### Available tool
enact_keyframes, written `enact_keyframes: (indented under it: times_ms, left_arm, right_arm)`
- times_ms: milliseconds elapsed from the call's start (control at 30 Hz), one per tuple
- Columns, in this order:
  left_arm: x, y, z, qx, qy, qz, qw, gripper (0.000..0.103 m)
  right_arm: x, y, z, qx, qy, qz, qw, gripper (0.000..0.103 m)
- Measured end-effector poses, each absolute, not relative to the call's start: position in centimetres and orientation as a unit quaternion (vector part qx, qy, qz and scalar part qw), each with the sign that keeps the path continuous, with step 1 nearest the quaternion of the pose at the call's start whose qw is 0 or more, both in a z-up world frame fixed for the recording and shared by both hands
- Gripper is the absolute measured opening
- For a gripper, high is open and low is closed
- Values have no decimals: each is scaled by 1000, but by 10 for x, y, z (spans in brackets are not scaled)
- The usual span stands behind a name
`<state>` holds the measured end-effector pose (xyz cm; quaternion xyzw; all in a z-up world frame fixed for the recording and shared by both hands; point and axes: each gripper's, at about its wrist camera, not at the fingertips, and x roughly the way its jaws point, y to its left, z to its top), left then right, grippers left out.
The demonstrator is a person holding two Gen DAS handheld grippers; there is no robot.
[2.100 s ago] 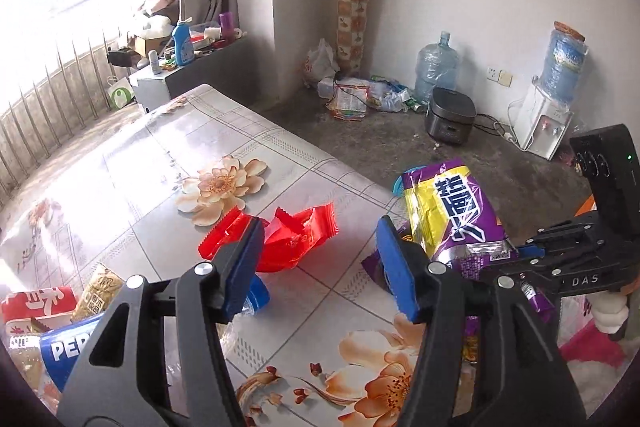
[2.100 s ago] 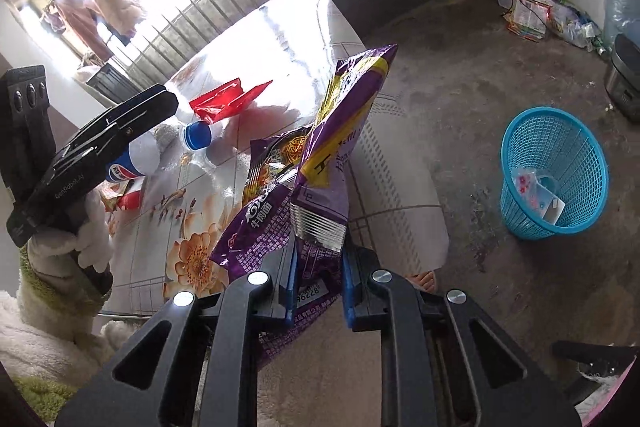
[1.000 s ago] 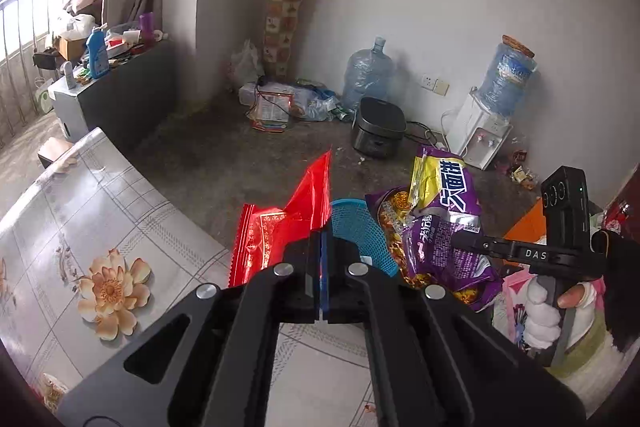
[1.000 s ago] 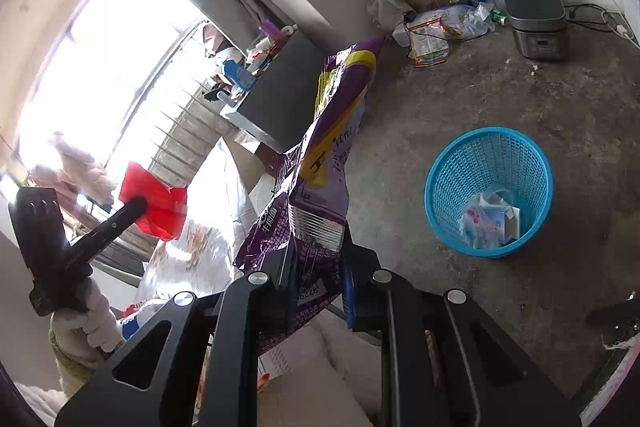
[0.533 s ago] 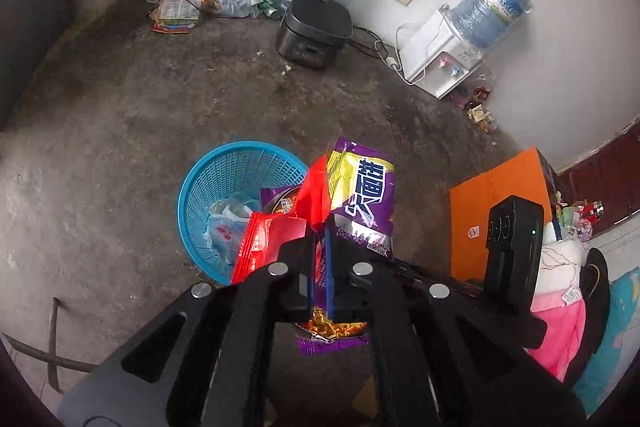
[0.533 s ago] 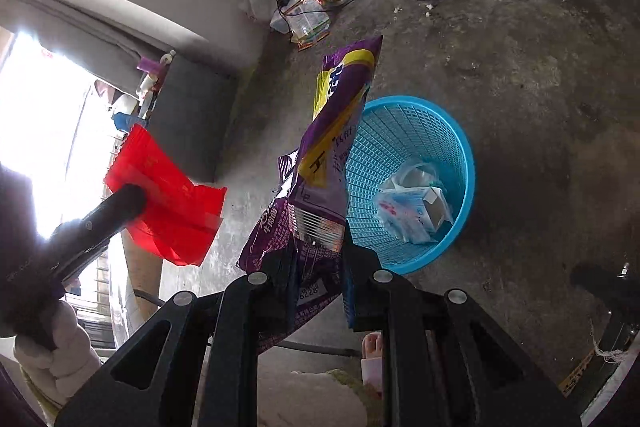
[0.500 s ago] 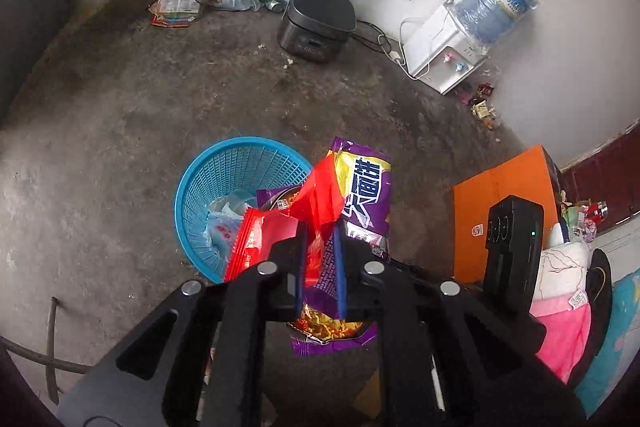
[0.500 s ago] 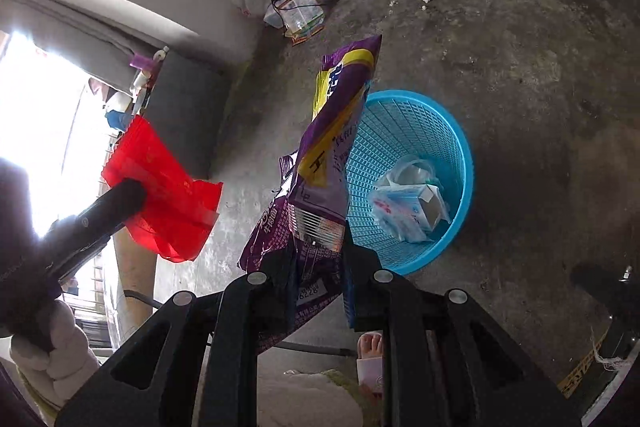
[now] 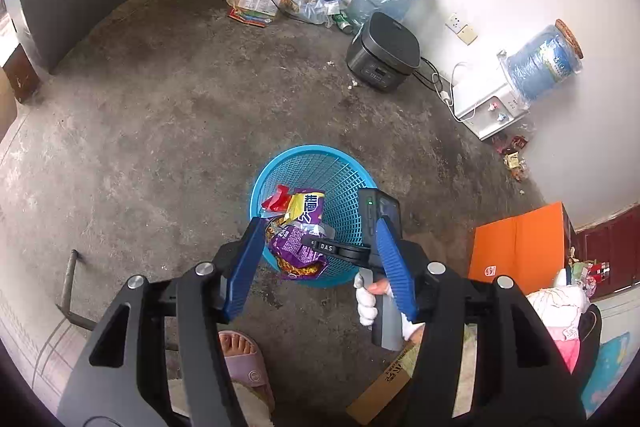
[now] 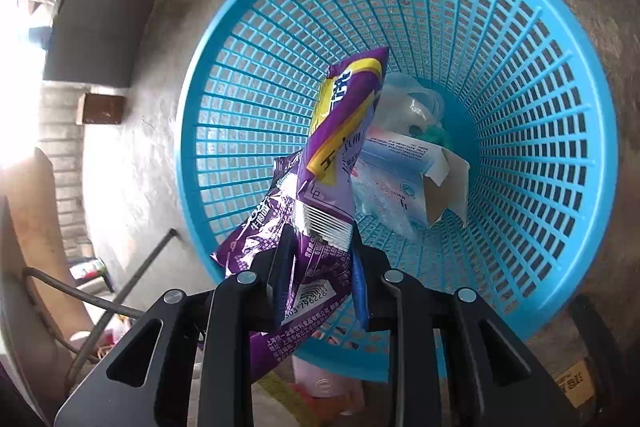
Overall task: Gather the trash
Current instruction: 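Open both tools to drop the wrappers into the wastebasket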
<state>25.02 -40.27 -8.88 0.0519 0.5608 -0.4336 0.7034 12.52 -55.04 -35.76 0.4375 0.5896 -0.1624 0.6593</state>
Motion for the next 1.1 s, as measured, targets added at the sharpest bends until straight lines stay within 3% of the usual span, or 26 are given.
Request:
enact_keyframes:
  times_ms: [233,400,533,700,933,1100]
  left_arm:
    - [244,-339,-60,31,545,-423,723,54]
    - [243,-317,-45,54,515,-401,755,54]
    - [246,-307,-39,37,515,-401,756,54]
    - [236,-298,-26,29,504,-410,759,54]
    - [213,-277,-4,19,486,-420,766,56]
    - [204,-254,12,14,474,-415,776,57]
  right_arm:
    - [168,-555,-425,345,690,-194,606,28]
    - [167,-570,-441,368,698,-204,579,36]
    - [159,-575,-419,380,684,-205,587,53]
    - [141,-572,-371,400,646,-199,619,55]
    - [124,-563,-334,339,632,-246,653,58]
    - [92,-558,-283,363,553,-298,688,58]
